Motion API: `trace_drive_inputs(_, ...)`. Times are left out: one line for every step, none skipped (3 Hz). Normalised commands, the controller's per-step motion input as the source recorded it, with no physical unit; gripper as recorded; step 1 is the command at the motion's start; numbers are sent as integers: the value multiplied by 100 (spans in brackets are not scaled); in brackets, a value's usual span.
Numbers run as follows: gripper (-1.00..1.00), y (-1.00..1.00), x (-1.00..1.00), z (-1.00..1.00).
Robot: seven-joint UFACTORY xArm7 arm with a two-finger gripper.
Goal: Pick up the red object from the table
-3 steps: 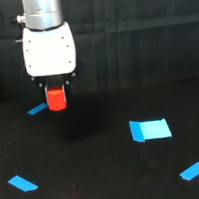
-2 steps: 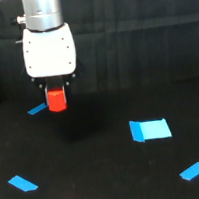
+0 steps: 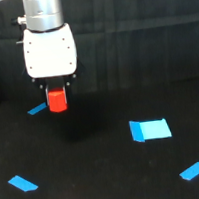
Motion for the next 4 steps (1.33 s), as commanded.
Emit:
trace_drive_inputs(-99, 5, 8, -8)
trace_drive_inputs(-96, -8, -5, -6)
trace_drive_inputs(-96, 5, 4, -4)
trace_drive_inputs(-100, -7, 0, 6)
